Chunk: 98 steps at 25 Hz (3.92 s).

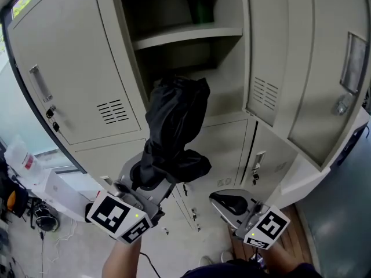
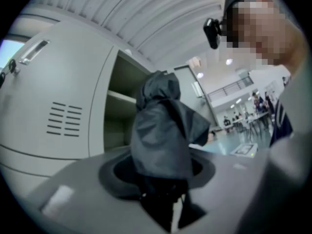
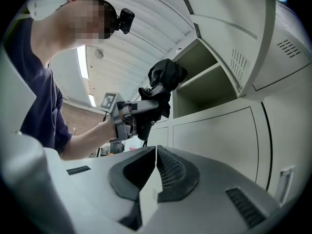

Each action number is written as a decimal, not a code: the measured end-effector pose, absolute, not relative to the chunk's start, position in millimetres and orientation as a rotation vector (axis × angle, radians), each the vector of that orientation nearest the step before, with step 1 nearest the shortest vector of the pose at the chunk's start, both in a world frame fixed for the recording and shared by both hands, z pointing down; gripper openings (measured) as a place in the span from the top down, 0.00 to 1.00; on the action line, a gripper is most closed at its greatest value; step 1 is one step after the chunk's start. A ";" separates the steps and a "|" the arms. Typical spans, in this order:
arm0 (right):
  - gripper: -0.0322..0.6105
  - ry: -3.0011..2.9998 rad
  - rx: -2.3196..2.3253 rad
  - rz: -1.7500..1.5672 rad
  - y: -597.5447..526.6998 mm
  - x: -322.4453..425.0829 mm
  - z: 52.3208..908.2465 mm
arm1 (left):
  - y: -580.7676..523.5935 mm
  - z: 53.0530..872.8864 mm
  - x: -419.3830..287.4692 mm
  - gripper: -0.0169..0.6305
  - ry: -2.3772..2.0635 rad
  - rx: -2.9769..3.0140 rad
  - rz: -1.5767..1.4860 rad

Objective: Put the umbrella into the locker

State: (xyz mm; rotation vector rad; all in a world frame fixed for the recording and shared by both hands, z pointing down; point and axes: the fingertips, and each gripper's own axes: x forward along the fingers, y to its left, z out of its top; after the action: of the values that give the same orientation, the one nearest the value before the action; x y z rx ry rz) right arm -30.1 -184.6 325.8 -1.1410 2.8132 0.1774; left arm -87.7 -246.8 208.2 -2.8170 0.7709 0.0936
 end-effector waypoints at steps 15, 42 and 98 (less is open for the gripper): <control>0.94 2.832 -0.741 0.154 -208.8 7.8 310.2 | -312.5 181.8 -41.8 0.67 1.071 -2.574 -0.416; 0.94 2.787 -0.569 0.306 -204.7 18.1 273.9 | -426.6 167.0 5.3 0.66 1.272 -2.465 -1.010; 0.94 2.792 -0.690 0.263 -211.1 -24.6 278.1 | -418.7 141.1 38.5 0.54 1.124 -2.507 -0.899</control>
State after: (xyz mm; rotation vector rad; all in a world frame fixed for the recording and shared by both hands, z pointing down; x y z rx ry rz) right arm -24.6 -211.1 278.1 -0.6903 2.7920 0.2629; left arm 38.5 -418.7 141.1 -2.5073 1.1243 -0.8991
